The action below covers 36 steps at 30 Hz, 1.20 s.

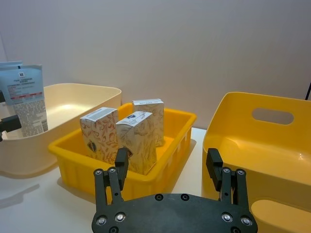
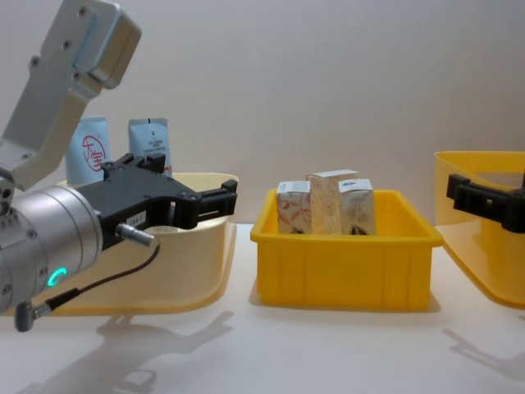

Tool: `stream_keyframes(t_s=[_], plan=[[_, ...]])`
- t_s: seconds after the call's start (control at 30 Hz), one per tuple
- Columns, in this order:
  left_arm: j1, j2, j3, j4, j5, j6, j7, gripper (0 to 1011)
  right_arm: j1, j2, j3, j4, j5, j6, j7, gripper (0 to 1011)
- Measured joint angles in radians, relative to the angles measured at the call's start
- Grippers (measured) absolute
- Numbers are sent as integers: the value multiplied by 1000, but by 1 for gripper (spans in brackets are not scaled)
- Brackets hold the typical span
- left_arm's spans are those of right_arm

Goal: Bimanual collaborative sorting of washing and personal care products

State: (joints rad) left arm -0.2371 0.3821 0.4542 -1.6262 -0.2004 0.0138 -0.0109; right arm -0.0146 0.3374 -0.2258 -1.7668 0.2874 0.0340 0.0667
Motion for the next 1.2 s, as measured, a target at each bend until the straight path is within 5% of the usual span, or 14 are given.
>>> stream_keyframes(t_s=[1.2], plan=[[0, 0, 0, 0, 0, 0, 0, 1003, 0, 0, 0, 0, 0, 0, 0, 1001]])
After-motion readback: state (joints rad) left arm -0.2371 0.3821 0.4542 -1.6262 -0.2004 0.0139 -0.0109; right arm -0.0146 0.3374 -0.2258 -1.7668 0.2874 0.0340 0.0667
